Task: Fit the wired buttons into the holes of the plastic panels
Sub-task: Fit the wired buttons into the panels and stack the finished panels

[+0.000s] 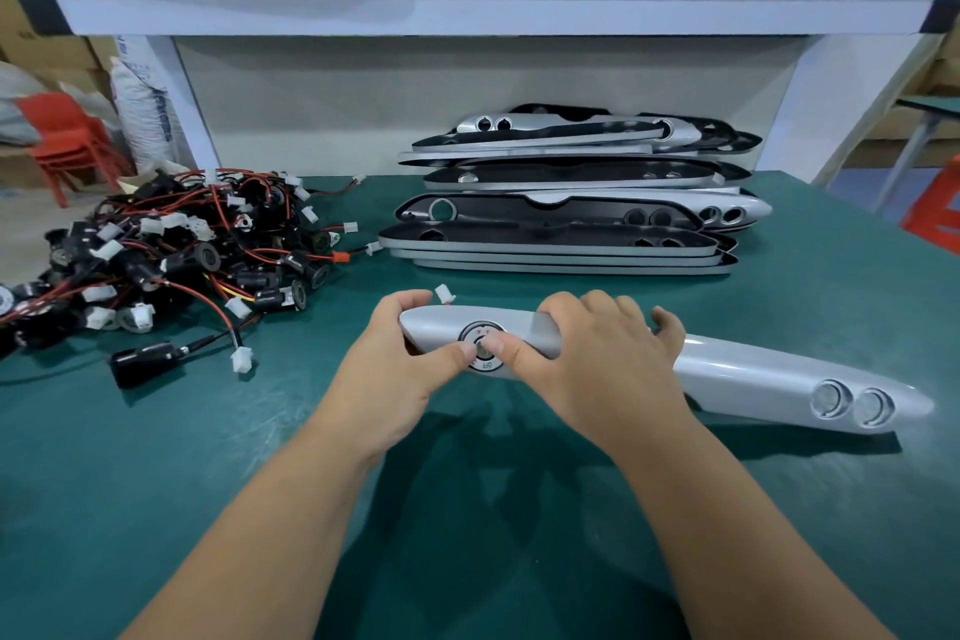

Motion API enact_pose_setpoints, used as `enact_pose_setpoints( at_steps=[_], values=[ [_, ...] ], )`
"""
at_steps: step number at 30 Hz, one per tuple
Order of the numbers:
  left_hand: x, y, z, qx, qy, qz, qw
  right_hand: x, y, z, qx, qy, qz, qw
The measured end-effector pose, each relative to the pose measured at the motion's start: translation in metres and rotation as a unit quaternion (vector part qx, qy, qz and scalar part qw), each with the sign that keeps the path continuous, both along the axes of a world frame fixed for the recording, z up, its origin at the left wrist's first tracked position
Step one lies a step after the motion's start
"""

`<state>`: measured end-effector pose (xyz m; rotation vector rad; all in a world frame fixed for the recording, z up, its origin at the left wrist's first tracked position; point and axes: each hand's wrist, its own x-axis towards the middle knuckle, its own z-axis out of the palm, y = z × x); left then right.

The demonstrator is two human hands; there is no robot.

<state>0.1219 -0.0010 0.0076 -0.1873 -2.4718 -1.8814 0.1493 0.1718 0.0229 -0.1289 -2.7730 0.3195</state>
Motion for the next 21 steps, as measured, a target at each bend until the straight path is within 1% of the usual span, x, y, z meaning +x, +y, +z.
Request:
enact_pose_setpoints(
  at_steps=[3,6,13,21],
  values=[
    [-0.0003,-0.0003,-0.0003,0.027,-0.014,-0.015,0.999,0.0014,0.0025,-0.0009,-0.001,-0.015,0.019,1.000],
    [0.0006,-0.0001,-0.0011,0.029,-0.012,-0.018,0.999,0.0022,0.0023,-0.0010,0.004,-0.012,0.020,1.000],
    [0.0030,0.0031,0.0002,0.009,0.003,-0.007,1.000,0.0047,-0.0024,-0.0035,0.024,0.008,-0.001,1.000],
    [0.0017,-0.0016,0.0002,-0.018,0.012,-0.010,1.000,0.0037,-0.0020,-0.0025,0.014,0.013,0.003,1.000]
  ],
)
